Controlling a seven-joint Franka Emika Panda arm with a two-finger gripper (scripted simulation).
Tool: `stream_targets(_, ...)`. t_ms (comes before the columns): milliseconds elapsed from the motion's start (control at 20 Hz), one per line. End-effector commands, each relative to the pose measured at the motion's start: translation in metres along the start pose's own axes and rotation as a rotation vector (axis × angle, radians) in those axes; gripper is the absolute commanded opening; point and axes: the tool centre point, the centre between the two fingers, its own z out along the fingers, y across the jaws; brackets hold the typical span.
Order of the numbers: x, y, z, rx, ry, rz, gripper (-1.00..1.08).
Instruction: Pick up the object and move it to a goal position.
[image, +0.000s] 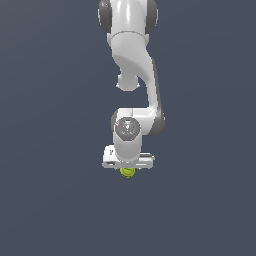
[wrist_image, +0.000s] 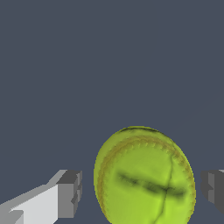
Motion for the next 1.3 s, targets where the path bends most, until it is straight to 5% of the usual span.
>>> stream_targets(0, 0.001, 0.0, 0.007, 0.0, 0.001, 0.0, 1.0)
stream_targets(200, 0.002, 0.0, 0.007, 0.0, 0.001, 0.0, 1.0)
stream_targets(250, 0.002, 0.0, 0.007, 0.0, 0.001, 0.0, -1.0)
stream_targets(900, 0.0, 0.003, 0.007, 0.0, 0.0, 0.0, -1.0)
stream_targets(1250, -0.01, 0.031, -0.002, 0.0, 0.0, 0.0, -1.0)
